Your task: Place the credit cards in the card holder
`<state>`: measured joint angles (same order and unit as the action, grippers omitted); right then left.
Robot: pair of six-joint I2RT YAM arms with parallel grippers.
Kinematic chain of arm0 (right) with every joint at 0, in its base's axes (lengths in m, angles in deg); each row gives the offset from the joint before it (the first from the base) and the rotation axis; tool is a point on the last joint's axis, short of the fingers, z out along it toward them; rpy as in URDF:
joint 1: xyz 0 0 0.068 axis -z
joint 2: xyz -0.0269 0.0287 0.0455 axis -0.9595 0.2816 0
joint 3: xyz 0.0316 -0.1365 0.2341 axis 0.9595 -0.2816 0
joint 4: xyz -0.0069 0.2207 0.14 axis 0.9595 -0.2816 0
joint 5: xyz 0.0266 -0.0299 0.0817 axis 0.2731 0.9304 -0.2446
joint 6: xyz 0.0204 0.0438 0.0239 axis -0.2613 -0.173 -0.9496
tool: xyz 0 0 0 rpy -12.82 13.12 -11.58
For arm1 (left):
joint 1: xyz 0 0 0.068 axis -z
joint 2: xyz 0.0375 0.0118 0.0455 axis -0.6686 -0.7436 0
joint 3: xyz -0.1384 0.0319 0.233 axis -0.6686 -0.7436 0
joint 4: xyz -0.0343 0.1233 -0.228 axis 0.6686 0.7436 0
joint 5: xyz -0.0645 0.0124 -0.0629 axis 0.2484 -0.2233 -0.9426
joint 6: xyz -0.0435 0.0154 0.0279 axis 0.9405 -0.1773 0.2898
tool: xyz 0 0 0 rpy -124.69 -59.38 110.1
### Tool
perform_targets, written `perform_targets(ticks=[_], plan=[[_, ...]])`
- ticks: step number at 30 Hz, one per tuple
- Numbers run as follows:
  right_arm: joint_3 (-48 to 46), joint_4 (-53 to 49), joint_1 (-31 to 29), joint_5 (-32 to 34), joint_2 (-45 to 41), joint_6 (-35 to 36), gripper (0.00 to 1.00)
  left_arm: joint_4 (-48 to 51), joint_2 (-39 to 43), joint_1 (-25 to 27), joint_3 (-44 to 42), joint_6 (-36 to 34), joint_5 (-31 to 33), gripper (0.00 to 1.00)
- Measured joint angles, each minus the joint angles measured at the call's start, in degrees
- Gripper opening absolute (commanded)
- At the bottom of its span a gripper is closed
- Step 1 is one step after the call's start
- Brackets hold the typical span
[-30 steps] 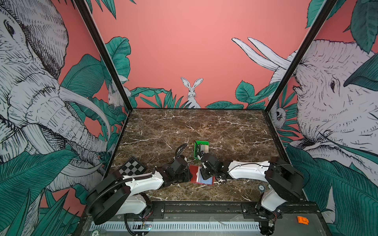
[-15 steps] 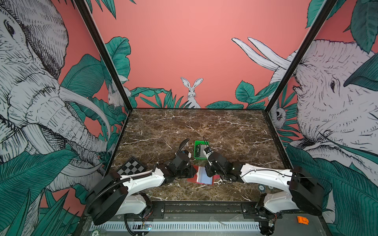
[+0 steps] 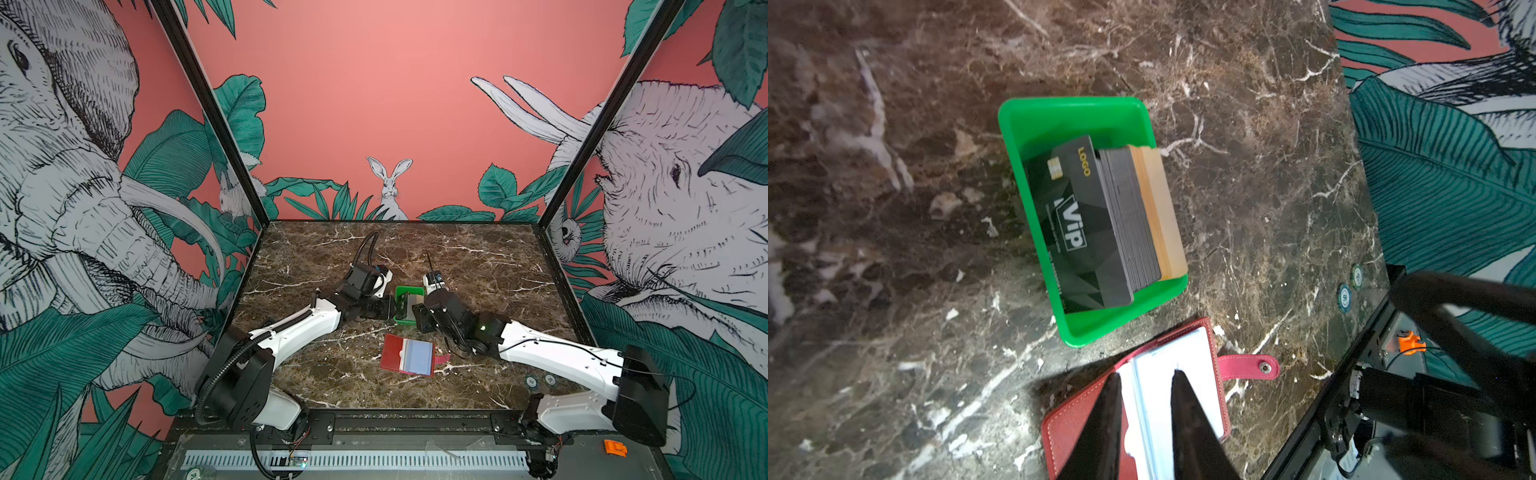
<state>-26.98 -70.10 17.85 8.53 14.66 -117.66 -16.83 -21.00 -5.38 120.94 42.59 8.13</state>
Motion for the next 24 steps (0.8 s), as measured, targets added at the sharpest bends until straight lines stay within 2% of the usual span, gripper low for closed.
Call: perform_targets(ticks=[5, 10, 18, 24], plan=[[4.17, -2.23, 1.92, 0.5, 3.39, -2.51, 0.78, 1.75, -2.64, -0.35, 4.59, -4.52, -0.42, 0.23], [4.55, -2.95, 5.09, -0.35, 5.68, -5.64, 0.95, 3.5, -8.55, -0.72, 10.45, -8.13, 0.04, 0.18], [5.55, -3.54, 8.85, -3.54, 10.67, -7.54, 0.98, -0.22, -16.63, -2.01, 10.8, -8.0, 0.55, 0.17], [7.15, -4.2, 10.05, -6.21, 12.94, -7.48, 0.98, 0.15, -19.28, -2.23, 10.91, -7.15, 1.49, 0.13]])
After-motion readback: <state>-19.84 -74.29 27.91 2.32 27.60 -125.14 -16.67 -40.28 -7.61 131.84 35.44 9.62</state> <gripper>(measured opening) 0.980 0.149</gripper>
